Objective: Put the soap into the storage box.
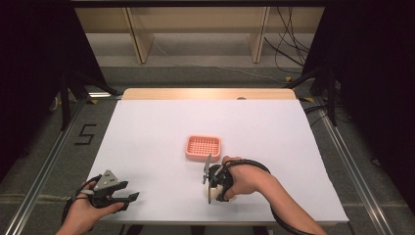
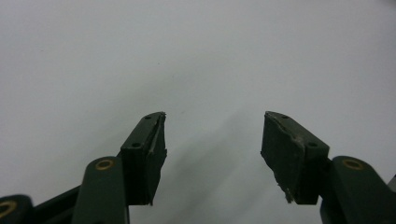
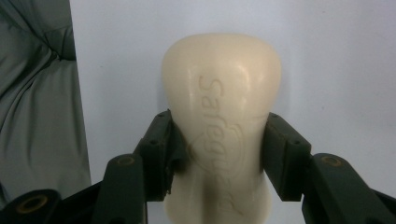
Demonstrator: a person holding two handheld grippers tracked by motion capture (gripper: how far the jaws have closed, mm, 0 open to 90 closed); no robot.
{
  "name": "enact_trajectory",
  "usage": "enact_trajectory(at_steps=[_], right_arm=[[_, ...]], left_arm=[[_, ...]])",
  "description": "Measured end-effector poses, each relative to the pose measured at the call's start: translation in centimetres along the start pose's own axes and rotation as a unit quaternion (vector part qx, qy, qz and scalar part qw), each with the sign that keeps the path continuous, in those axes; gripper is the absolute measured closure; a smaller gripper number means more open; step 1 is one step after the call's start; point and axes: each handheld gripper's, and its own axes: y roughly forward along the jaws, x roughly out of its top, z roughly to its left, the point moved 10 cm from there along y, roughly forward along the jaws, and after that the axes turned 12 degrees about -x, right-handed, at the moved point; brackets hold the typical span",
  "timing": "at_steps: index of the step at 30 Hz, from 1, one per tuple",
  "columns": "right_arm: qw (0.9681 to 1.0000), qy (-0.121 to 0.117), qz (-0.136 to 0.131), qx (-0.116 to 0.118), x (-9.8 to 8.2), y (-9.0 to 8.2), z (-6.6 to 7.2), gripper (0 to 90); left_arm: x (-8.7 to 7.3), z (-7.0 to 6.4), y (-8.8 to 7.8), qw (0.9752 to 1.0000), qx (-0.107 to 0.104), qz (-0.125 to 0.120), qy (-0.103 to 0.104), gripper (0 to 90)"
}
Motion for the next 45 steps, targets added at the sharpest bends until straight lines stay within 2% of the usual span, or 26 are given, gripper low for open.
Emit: enact_trajectory(at_steps=[1,2,3,10,14,15,16,20,21,23,26,29,30,31,33,35,37,38,39,41,42,44,45], right_arm=[[0.9999,0.012,0.007,0.002,-0.1,-0.2,0.1,50.5],[1.0,-0.002,-0.001,-0.002,-0.1,-0.1,-0.3,50.5],[1.0,-0.004,-0.001,0.0,-0.2,-0.1,-0.3,50.5],[0.9999,0.011,-0.002,0.002,-0.3,-0.6,-0.6,50.6],[0.9987,0.045,0.022,0.001,-0.6,-1.2,-0.4,50.6],[0.9992,0.035,0.017,0.0,-0.6,-1.2,-0.7,50.6],[0.9999,0.014,-0.004,-0.005,-0.3,-1.0,-1.2,50.6],[0.9997,0.023,0.006,-0.004,-0.5,-1.4,-1.4,50.5],[0.9993,0.035,0.008,-0.009,-0.4,-1.6,-1.4,50.5],[0.9995,0.029,0.0,-0.01,-0.2,-1.7,-1.7,50.5],[0.9989,0.045,0.012,-0.012,-0.3,-2.1,-1.8,50.5],[0.999,0.042,0.006,-0.015,-0.1,-2.2,-2.1,50.5],[0.9987,0.046,0.009,-0.017,-0.1,-2.3,-2.2,50.5],[0.9987,0.047,0.01,-0.017,-0.1,-2.3,-2.2,50.6],[0.9988,0.046,0.011,-0.014,-0.1,-2.4,-2.3,50.6],[0.999,0.041,0.004,-0.018,0.0,-2.5,-2.6,50.5],[0.9986,0.049,0.009,-0.017,-0.1,-2.6,-2.7,50.6],[0.9994,0.03,-0.003,-0.019,0.1,-2.5,-3.1,50.5],[0.9987,0.047,0.007,-0.021,-0.1,-2.7,-3.1,50.5],[0.9987,0.043,0.004,-0.026,0.0,-2.7,-3.4,50.5],[0.9983,0.052,0.011,-0.025,-0.1,-2.9,-3.4,50.5],[0.9986,0.046,0.006,-0.027,0.0,-2.9,-3.7,50.5],[0.9981,0.055,0.011,-0.028,-0.1,-3.0,-3.7,50.5]], left_arm=[[0.0,0.0,0.0,1.0,0.0,0.0,0.0,39.3],[0.0,0.0,0.0,1.0,0.0,0.001,0.001,39.3],[0.0,0.0,0.0,1.0,0.0,0.001,0.001,39.3],[0.0,0.0,0.0,1.0,0.0,0.0,0.001,39.3],[0.0,0.0,0.0,1.0,0.0,0.002,0.002,39.2],[0.0,0.0,0.0,1.0,0.0,0.001,0.001,39.2],[0.0,0.0,0.0,1.0,0.0,0.001,0.002,39.2],[0.0,0.0,0.0,1.0,-0.001,0.002,0.001,39.2],[0.0,0.0,0.0,1.0,-0.001,0.001,0.001,39.2],[0.1,0.0,0.0,1.0,-0.001,-0.002,0.001,39.2],[0.1,0.0,0.0,1.0,-0.001,-0.004,0.0,39.2],[0.1,0.1,0.0,1.0,0.002,-0.002,0.003,39.2],[0.3,-0.1,0.2,0.9998,0.003,-0.019,-0.01,39.2],[0.4,-0.1,0.2,0.9996,0.002,-0.024,-0.014,39.2],[0.2,-0.1,0.1,0.9999,-0.001,-0.014,-0.006,39.2],[0.4,-0.2,0.2,0.9997,0.0,-0.021,-0.011,39.2],[0.4,-0.2,0.2,0.9996,0.0,-0.024,-0.013,39.2],[0.3,0.0,0.1,0.9998,0.003,-0.018,-0.008,39.2],[0.4,-0.1,0.2,0.9996,0.004,-0.024,-0.013,39.2],[0.4,0.0,0.2,0.9996,0.005,-0.023,-0.012,39.2],[0.4,0.0,0.2,0.9996,0.005,-0.024,-0.013,39.2],[0.4,-0.1,0.1,0.9997,0.001,-0.021,-0.01,39.2],[0.4,-0.1,0.2,0.9996,0.001,-0.026,-0.014,39.2]])
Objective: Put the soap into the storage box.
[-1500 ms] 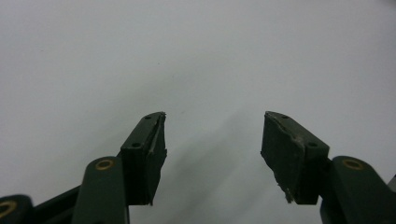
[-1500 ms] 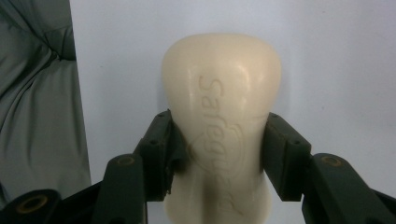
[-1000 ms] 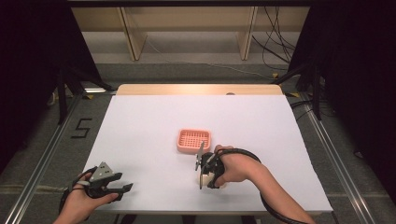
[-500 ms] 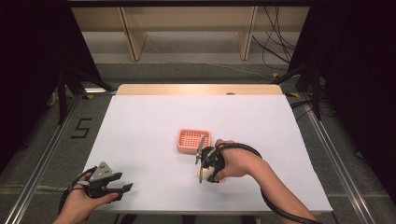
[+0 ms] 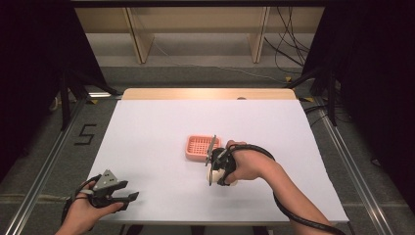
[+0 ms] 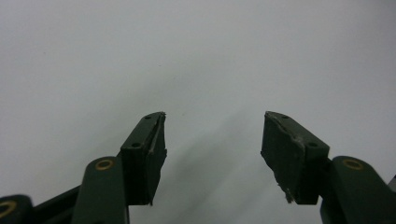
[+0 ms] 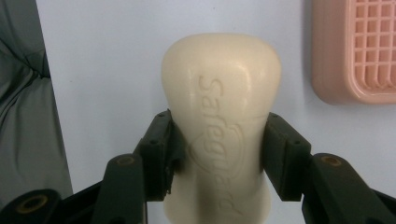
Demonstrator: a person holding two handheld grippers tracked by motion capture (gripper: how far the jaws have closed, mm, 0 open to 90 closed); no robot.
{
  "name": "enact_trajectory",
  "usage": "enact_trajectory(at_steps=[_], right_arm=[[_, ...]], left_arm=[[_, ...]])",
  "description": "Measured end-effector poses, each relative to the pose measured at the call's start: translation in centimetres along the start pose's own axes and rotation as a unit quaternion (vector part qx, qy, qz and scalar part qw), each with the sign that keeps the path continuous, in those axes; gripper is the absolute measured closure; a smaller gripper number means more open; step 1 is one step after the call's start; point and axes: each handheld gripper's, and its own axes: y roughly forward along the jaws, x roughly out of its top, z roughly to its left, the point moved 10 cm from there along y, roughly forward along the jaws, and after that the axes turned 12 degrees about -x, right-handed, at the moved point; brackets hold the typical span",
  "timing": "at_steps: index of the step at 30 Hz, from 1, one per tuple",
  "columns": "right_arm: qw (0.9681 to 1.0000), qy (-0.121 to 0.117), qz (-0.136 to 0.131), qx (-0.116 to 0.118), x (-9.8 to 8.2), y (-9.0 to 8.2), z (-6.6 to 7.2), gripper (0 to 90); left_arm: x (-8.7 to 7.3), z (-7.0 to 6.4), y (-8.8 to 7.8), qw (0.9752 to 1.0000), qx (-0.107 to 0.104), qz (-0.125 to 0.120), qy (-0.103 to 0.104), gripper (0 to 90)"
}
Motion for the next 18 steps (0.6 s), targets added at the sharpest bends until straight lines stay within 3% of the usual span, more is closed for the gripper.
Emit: enact_trajectory(at_steps=[2,3,6,7,8,9,15,16,17,18], right_arm=[[0.9999,-0.013,-0.008,0.0,0.2,0.1,-0.4,50.6],[1.0,-0.003,-0.002,0.0,0.1,0.0,-0.4,50.5],[1.0,-0.004,-0.005,-0.002,0.3,-0.1,-0.8,50.5],[0.9997,-0.018,-0.015,-0.003,0.4,0.1,-1.1,50.6],[1.0,-0.006,-0.006,-0.003,0.3,0.0,-1.0,50.5],[0.9998,-0.014,-0.012,-0.005,0.4,0.1,-1.2,50.5],[1.0,-0.001,-0.002,-0.007,0.6,-0.2,-1.7,50.6],[0.9998,-0.017,-0.013,-0.006,0.8,0.0,-1.9,50.5],[1.0,-0.004,-0.006,-0.006,0.7,-0.2,-1.9,50.5],[0.9996,-0.02,-0.016,-0.01,0.9,-0.1,-2.3,50.5]], left_arm=[[0.0,0.1,0.0,1.0,0.003,0.002,0.001,39.2],[0.0,0.1,0.0,1.0,0.003,0.002,0.002,39.2],[0.0,0.1,-0.1,1.0,0.004,0.003,0.003,39.2],[0.0,0.1,-0.1,1.0,0.004,0.003,0.003,39.2],[0.0,0.0,0.0,1.0,0.001,0.0,0.001,39.2],[-0.1,0.1,-0.1,1.0,0.0,0.005,0.005,39.2],[0.0,0.1,0.0,1.0,0.004,0.001,0.002,39.2],[0.0,0.1,-0.1,1.0,0.003,0.002,0.003,39.2],[0.0,0.1,-0.1,1.0,0.003,0.002,0.003,39.2],[0.0,0.0,0.0,1.0,0.0,0.0,0.001,39.2]])
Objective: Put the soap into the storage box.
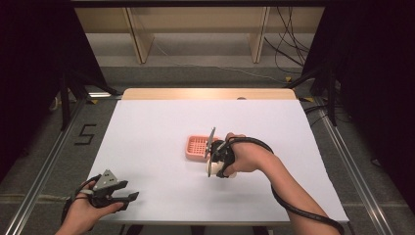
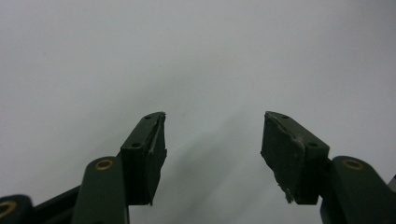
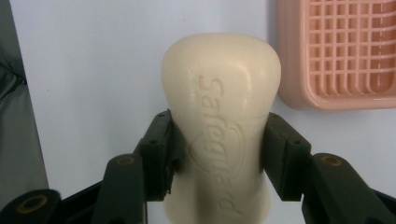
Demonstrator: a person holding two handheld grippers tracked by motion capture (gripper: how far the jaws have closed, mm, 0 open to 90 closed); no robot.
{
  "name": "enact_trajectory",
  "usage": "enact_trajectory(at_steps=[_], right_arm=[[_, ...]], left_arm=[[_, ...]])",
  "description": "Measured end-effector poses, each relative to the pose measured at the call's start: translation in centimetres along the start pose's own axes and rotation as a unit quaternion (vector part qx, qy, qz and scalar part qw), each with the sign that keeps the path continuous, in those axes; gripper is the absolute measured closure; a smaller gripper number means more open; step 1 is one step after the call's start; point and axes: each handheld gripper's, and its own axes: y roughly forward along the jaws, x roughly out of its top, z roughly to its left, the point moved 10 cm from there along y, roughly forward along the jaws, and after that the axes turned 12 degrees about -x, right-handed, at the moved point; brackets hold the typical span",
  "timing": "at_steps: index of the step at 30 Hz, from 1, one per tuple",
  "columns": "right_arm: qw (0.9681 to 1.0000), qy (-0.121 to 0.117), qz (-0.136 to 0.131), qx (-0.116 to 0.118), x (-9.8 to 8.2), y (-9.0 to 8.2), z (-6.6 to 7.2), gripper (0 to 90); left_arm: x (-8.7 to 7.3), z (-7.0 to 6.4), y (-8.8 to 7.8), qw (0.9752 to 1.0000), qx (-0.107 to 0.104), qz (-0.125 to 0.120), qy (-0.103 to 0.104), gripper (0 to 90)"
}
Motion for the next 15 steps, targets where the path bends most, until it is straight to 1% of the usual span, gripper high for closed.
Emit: enact_trajectory(at_steps=[1,2,3,4,6,7,8,9,10,11,12,13,14,15], right_arm=[[0.9999,0.008,0.007,0.0,-0.1,-0.1,-0.1,50.5],[0.9999,0.013,0.002,-0.002,0.1,-0.1,-0.2,50.5],[1.0,0.006,-0.005,-0.006,0.2,-0.1,-0.5,50.6],[0.9998,0.02,0.003,-0.005,0.2,-0.2,-0.5,50.5],[0.9999,0.009,-0.009,-0.008,0.4,-0.1,-1.0,50.5],[0.9998,0.014,-0.003,-0.01,0.4,-0.1,-1.0,50.5],[0.9999,0.009,-0.009,-0.008,0.5,-0.1,-1.2,50.5],[0.9999,0.011,-0.006,-0.011,0.5,-0.1,-1.3,50.5],[0.9999,0.008,-0.007,-0.011,0.6,-0.1,-1.5,50.5],[0.9999,0.008,-0.009,-0.01,0.7,-0.1,-1.6,50.5],[0.9998,0.005,-0.012,-0.014,0.8,-0.1,-1.8,50.6],[0.9997,0.019,-0.005,-0.012,0.8,-0.2,-1.8,50.5],[0.9998,0.01,-0.011,-0.016,0.9,-0.1,-2.0,50.5],[0.9997,0.018,-0.007,-0.015,0.9,-0.1,-2.1,50.5]], left_arm=[[0.0,0.1,0.0,1.0,0.003,0.003,0.001,39.2],[0.0,0.1,0.0,1.0,0.003,0.003,0.001,39.1],[0.0,0.1,0.0,1.0,0.003,0.002,0.001,39.1],[0.0,0.1,0.0,1.0,0.003,0.002,0.001,39.2],[0.0,0.1,0.0,1.0,0.003,0.002,0.001,39.1],[0.0,0.1,0.0,1.0,0.007,0.0,-0.003,39.1],[0.0,0.1,0.1,0.9999,0.008,-0.001,-0.007,39.1],[-0.1,0.0,0.0,1.0,0.002,0.001,-0.007,39.2],[0.0,0.0,0.0,1.0,0.003,-0.001,-0.004,39.2],[0.0,0.1,0.0,1.0,0.005,0.003,0.0,39.1],[0.0,0.2,0.0,0.9999,0.011,0.0,0.001,39.2],[0.0,0.1,0.0,1.0,0.005,-0.001,-0.001,39.1],[0.0,0.1,0.0,1.0,0.005,-0.002,-0.002,39.2],[0.0,0.1,0.0,1.0,0.006,-0.002,-0.002,39.2]])
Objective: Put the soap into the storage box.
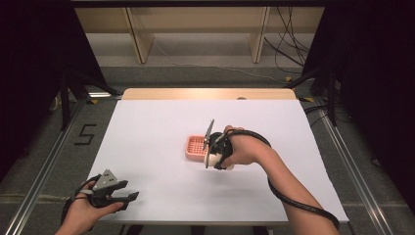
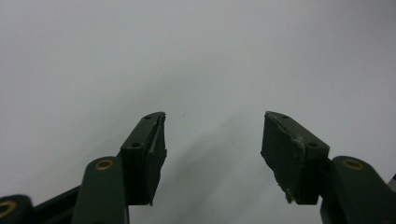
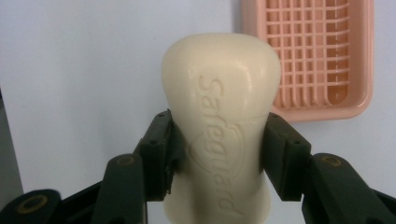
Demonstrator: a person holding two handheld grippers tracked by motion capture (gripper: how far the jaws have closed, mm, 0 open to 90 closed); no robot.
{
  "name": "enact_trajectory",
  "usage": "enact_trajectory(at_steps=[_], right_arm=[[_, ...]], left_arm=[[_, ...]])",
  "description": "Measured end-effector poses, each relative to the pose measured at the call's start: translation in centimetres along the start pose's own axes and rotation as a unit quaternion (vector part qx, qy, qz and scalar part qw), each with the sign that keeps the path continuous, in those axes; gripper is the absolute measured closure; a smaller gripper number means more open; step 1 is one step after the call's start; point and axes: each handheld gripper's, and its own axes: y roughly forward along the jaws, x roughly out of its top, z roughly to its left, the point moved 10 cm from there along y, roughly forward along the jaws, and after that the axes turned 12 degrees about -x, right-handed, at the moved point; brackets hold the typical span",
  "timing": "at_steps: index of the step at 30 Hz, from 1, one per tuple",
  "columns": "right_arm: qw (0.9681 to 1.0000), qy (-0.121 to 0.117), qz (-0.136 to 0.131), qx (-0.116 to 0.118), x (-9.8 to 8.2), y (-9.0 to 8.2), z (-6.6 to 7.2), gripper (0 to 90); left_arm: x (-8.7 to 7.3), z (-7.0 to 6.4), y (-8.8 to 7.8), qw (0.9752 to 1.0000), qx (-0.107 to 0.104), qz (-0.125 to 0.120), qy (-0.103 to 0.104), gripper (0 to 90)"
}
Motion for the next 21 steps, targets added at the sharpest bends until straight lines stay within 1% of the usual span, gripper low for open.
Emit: enact_trajectory(at_steps=[1,2,3,4,5,7,9,10,11,12,13,14,15,16,17,18,19,20,21], right_arm=[[1.0,-0.006,-0.004,0.002,0.1,0.0,-0.1,50.5],[1.0,0.002,0.002,0.001,0.0,0.0,-0.2,50.5],[0.9998,-0.018,-0.009,-0.002,0.2,0.2,-0.5,50.6],[1.0,0.002,0.001,-0.002,0.1,0.1,-0.4,50.5],[1.0,-0.004,0.0,0.0,0.1,0.1,-0.5,50.5],[1.0,-0.007,-0.002,-0.004,0.2,0.2,-0.8,50.5],[1.0,0.0,0.001,-0.006,0.2,0.2,-0.9,50.5],[1.0,-0.006,-0.003,-0.006,0.3,0.2,-1.1,50.5],[1.0,-0.001,-0.002,-0.008,0.3,0.2,-1.1,50.5],[0.9999,-0.006,-0.004,-0.008,0.4,0.2,-1.2,50.5],[0.9999,-0.007,-0.006,-0.006,0.5,0.2,-1.3,50.5],[0.9999,0.005,0.0,-0.009,0.4,0.1,-1.2,50.5],[0.9999,0.009,0.006,-0.007,0.4,0.0,-1.2,50.5],[0.9999,0.001,0.0,-0.01,0.5,0.2,-1.4,50.5],[1.0,0.003,-0.001,-0.009,0.5,0.2,-1.4,50.5],[0.9999,-0.007,-0.005,-0.01,0.6,0.3,-1.6,50.5],[1.0,0.004,-0.002,-0.008,0.5,0.2,-1.5,50.5],[0.9999,0.006,-0.001,-0.011,0.6,0.2,-1.6,50.5],[0.9999,-0.007,-0.01,-0.011,0.7,0.3,-1.8,50.5]], left_arm=[[0.0,0.0,0.0,1.0,-0.002,0.002,0.0,39.1],[0.0,-0.1,0.0,1.0,-0.005,0.002,0.0,39.1],[-0.4,0.1,-0.4,0.9994,-0.006,0.027,0.019,39.1],[-0.3,0.1,-0.3,0.9996,-0.007,0.022,0.015,39.1],[-0.3,0.1,-0.3,0.9996,-0.007,0.023,0.016,39.1],[-0.3,0.1,-0.3,0.9996,-0.006,0.023,0.016,39.1],[-0.3,0.1,-0.3,0.9995,-0.006,0.024,0.017,39.1],[-0.3,0.1,-0.3,0.9995,-0.006,0.024,0.017,39.2],[-0.3,0.1,-0.3,0.9996,-0.007,0.024,0.016,39.1],[-0.3,0.1,-0.3,0.9996,-0.007,0.024,0.016,39.1],[-0.4,0.2,-0.4,0.9993,-0.005,0.029,0.023,39.1],[-0.5,0.3,-0.4,0.9991,-0.005,0.033,0.027,39.1],[-0.5,0.3,-0.4,0.9991,-0.005,0.032,0.026,39.1],[-0.5,0.3,-0.4,0.9991,-0.005,0.033,0.026,39.1],[-0.3,0.1,-0.3,0.9996,-0.006,0.022,0.018,39.1],[-0.3,0.1,-0.3,0.9996,-0.006,0.022,0.018,39.1],[-0.3,0.1,-0.3,0.9996,-0.007,0.024,0.016,39.1],[-0.3,0.1,-0.3,0.9996,-0.004,0.024,0.018,39.1],[-0.5,0.3,-0.5,0.999,-0.004,0.036,0.027,39.1]])
